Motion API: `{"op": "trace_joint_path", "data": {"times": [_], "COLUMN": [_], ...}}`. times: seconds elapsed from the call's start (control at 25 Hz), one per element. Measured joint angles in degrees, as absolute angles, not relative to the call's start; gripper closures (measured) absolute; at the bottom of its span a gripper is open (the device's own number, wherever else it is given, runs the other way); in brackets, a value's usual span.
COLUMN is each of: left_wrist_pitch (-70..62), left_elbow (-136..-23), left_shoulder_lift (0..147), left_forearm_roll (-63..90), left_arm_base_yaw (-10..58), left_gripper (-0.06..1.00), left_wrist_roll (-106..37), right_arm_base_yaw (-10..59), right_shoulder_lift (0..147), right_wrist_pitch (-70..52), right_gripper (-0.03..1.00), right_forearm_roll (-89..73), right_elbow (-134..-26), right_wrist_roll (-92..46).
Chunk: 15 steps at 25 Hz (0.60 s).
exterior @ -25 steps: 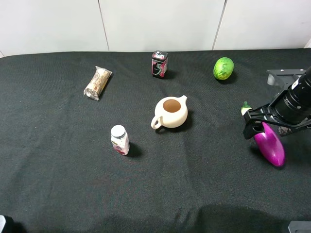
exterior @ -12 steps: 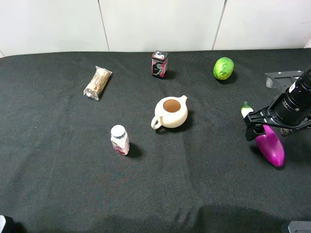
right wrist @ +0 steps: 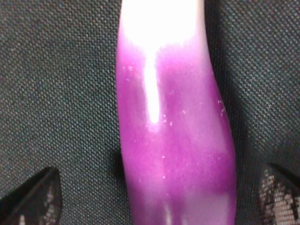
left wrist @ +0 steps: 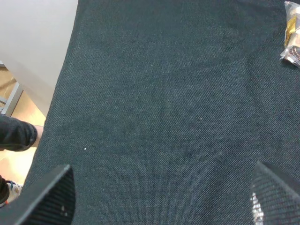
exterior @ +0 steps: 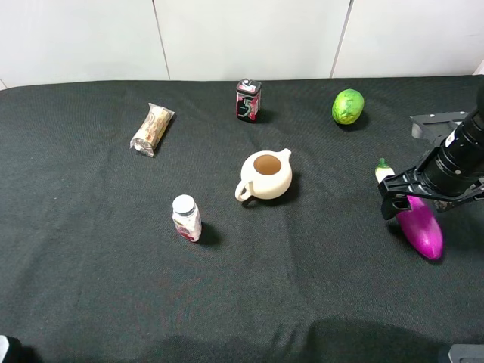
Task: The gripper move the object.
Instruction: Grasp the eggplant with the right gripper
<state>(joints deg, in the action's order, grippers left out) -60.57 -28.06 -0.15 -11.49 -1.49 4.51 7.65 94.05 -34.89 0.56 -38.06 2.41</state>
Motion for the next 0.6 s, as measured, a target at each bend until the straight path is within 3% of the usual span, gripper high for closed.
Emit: {"op": "trace_joint_path", "data": {"times": [0.6], "left_wrist_pitch": [-60.57], "left_elbow": [-28.06], "left_shoulder_lift": [-0.15], "left_forearm_roll": [-11.49], "left_arm_base_yaw": [-1.49], "left_gripper": [0.15], "left_wrist_roll": [4.51], "right_arm_base_yaw": [7.65], "right_shoulder_lift": [97.35], "right_wrist_pitch": [-32.90], "right_gripper": [0.34], "right_forearm_roll": [1.85], "right_elbow": [-38.39], "right_wrist_roll": [3.86]}}
